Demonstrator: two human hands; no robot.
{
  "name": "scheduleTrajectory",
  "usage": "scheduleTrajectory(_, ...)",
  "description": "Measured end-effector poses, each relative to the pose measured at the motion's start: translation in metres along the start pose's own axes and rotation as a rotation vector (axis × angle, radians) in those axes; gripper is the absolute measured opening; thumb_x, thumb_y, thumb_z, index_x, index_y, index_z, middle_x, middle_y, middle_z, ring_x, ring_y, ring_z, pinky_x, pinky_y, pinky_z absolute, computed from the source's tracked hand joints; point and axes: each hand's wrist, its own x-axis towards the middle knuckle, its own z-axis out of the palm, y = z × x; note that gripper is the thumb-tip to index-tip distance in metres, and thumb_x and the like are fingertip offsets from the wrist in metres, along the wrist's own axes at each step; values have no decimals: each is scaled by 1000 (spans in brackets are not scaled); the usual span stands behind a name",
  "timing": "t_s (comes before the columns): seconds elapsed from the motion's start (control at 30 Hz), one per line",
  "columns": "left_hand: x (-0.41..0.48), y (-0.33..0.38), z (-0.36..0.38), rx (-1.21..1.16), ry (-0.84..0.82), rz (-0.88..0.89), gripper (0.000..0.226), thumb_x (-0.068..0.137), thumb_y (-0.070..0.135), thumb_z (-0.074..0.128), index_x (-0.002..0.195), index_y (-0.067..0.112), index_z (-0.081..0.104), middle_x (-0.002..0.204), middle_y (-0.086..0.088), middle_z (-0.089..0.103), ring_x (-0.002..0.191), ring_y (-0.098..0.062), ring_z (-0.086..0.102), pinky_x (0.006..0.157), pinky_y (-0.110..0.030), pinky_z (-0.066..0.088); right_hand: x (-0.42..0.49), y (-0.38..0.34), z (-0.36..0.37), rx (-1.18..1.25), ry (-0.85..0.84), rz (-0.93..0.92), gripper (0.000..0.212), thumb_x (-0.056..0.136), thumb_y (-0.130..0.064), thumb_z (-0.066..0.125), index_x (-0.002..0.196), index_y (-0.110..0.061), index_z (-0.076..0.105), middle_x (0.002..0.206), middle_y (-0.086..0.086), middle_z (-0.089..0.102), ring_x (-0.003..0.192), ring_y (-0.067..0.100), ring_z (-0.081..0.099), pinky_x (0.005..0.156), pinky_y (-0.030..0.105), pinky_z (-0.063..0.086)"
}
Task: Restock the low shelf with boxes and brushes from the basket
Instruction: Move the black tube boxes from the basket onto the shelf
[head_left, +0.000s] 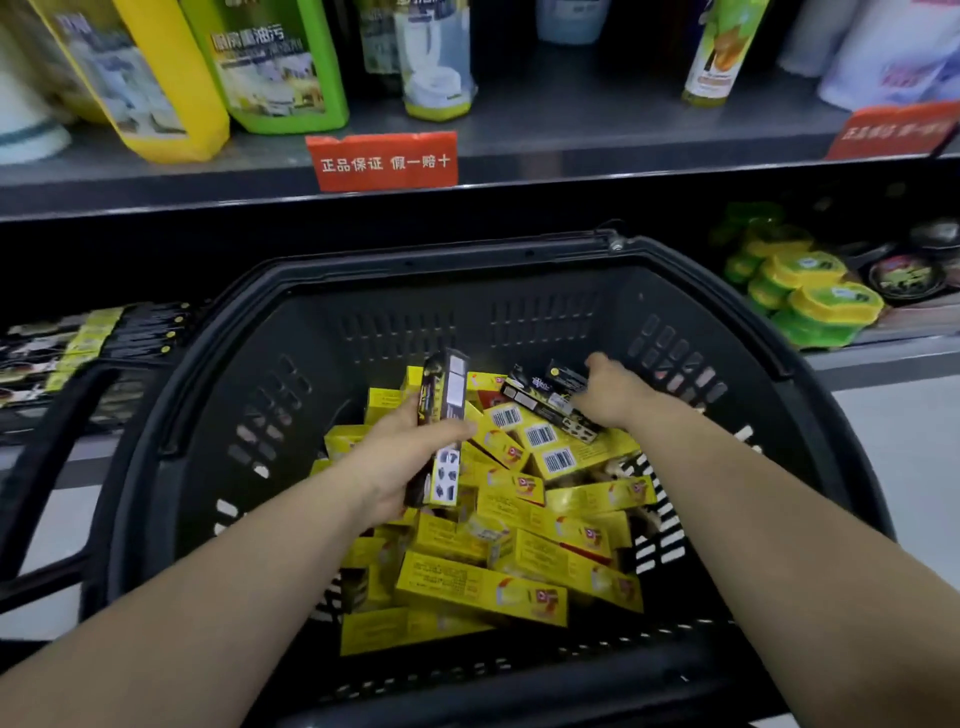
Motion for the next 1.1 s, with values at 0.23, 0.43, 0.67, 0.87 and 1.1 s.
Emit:
scheduleTrajectory(0.23,8,11,5,-183,-99,-182,35,90,43,52,73,17,68,68,-4,69,58,-19,64,61,-29,52,10,14,8,-139,-29,-23,43,92,-12,50,133,-5,40,130,19,51,117,33,51,93,34,43)
scheduleTrajectory(0.43,6,18,12,-346,4,-35,20,87,18,62,103,12,52,85,-7,69,66,-20,62,62,-36,54,-17,-13,-39,35,-202,-20,23,90,-14,54,110,-3,57,113,23,60,96,31,59,79,39,53)
scheduleTrajectory(0.67,5,24,12,-523,43,-117,47,94,37,38,122,5,60,103,-13,66,85,-26,60,75,-37,48,-64,-65,-44,893,-357,-55,40,90,-24,54,120,1,56,101,16,65,90,32,60,93,49,45)
scheduleTrajectory(0.87,2,27,12,-574,44,-74,33,95,32,48,115,11,64,102,-12,72,90,-26,70,61,-32,56,-70,-82,-16,933,-415,-63,60,73,-42,73,124,-16,56,113,7,69,102,24,65,99,48,45)
scheduleTrajectory(1.1,2,29,11,-530,71,-17,37,95,28,50,126,7,51,112,-15,67,100,-28,66,78,-40,55,-63,-84,-10,964,-390,-92,31,92,-41,53,111,-19,65,107,4,71,104,23,65,106,48,39)
